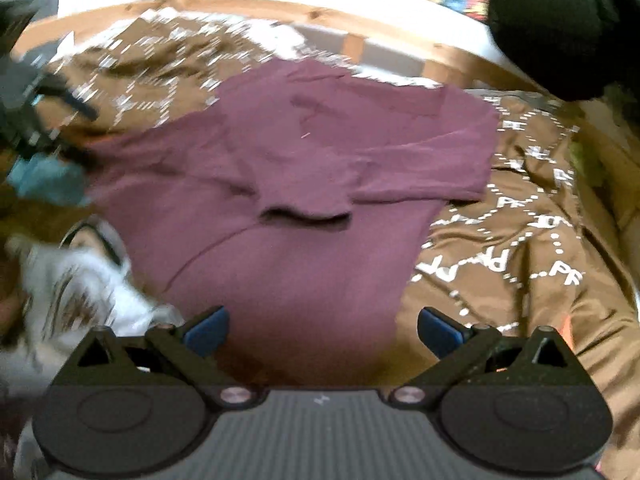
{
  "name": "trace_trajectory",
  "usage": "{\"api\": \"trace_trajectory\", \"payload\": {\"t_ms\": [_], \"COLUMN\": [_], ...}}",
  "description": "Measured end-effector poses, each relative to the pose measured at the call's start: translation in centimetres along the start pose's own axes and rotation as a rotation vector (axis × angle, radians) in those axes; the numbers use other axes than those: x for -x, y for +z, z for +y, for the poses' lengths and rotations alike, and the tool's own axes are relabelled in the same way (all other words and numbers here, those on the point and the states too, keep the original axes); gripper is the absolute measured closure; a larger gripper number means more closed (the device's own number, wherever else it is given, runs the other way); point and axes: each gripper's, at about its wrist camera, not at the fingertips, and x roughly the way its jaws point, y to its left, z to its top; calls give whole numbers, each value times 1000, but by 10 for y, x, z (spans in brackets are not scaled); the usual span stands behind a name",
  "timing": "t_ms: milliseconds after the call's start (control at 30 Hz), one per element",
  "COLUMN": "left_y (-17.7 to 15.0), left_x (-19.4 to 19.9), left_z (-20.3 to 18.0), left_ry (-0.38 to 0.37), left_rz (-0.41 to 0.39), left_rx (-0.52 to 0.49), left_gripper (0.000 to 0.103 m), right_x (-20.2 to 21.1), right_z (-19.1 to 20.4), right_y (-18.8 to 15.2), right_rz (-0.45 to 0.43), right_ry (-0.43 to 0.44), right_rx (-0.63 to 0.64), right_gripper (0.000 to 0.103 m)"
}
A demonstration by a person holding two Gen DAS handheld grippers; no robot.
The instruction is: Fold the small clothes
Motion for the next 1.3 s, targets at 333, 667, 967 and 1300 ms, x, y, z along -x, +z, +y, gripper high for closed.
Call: {"api": "trace_trajectory", "payload": {"t_ms": [333, 667, 967, 1300], "left_y": [-14, -10, 12, 26], "left_x": [-17, -28, -19, -30], "left_z": [-26, -15, 8, 24], "left_ry": [16, 123, 201, 210], "left_rz": [81, 109, 60, 68], "left_rx": [-146, -151, -106, 14], "left_gripper": [1, 1, 1, 1], "right_x": [-18, -2, 6, 6], "right_z": [27, 10, -9, -31], "right_y": [-19, -12, -7, -5], "right_rz": [44, -107, -168, -203], "right_ry": [-71, -80, -52, 9], "right_rx": [113, 66, -43, -223], "right_gripper": [1, 1, 1, 1]}}
